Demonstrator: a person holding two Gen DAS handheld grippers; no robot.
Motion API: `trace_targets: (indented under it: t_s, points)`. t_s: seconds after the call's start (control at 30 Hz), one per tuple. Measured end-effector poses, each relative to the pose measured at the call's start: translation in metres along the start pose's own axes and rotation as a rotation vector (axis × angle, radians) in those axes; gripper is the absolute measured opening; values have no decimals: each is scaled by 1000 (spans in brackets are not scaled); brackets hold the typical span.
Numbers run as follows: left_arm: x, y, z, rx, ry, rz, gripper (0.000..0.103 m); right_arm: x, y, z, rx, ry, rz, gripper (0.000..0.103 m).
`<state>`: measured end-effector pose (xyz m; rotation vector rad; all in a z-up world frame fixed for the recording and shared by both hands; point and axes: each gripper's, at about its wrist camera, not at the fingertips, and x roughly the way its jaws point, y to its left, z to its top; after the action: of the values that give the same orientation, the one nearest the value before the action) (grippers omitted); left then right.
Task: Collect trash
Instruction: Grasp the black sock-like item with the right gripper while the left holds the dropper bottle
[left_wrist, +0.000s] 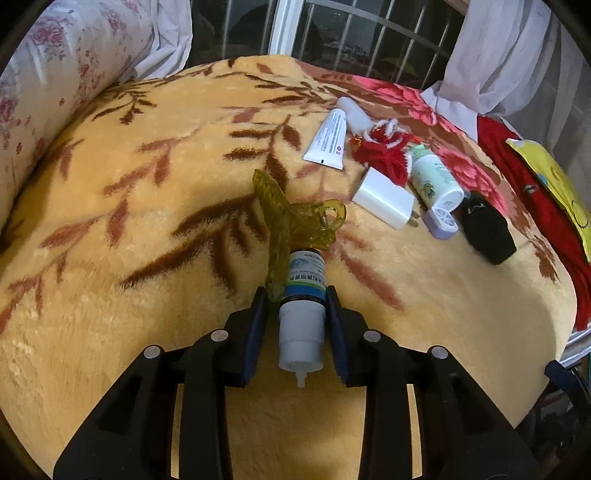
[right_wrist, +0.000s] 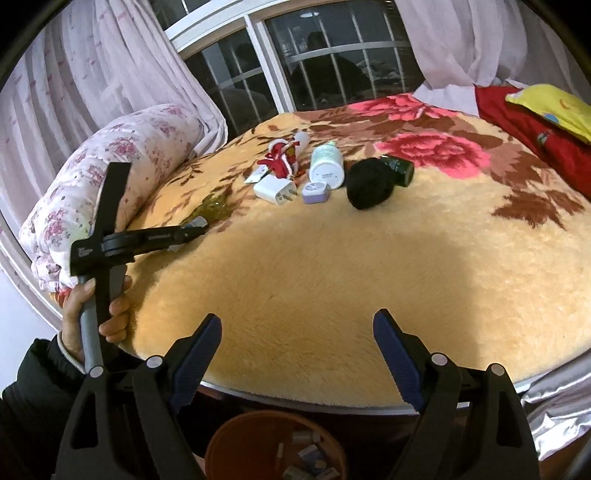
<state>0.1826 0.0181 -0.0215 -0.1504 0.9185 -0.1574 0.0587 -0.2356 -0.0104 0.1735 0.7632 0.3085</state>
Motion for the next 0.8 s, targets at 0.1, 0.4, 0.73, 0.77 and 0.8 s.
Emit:
trace_targets:
  t_s: [0.1, 0.4, 0.73, 0.77, 0.8]
  points:
    - [-9, -3, -9, 10, -13, -5, 31, 1, -6, -1, 20, 5, 4, 83]
    - [-19, -7, -25, 31, -50, 1, 37, 0, -8, -3, 22, 2, 8, 83]
    - [-15, -14, -21, 54, -58, 18, 23, 0, -4, -7, 10, 5, -2, 84]
    - [-17, -14, -23, 46, -62, 7, 23, 0, -4, -7, 11, 6, -1, 84]
    - [-19, -15, -26, 40, -67, -3, 23, 1, -4, -7, 11, 7, 0, 84]
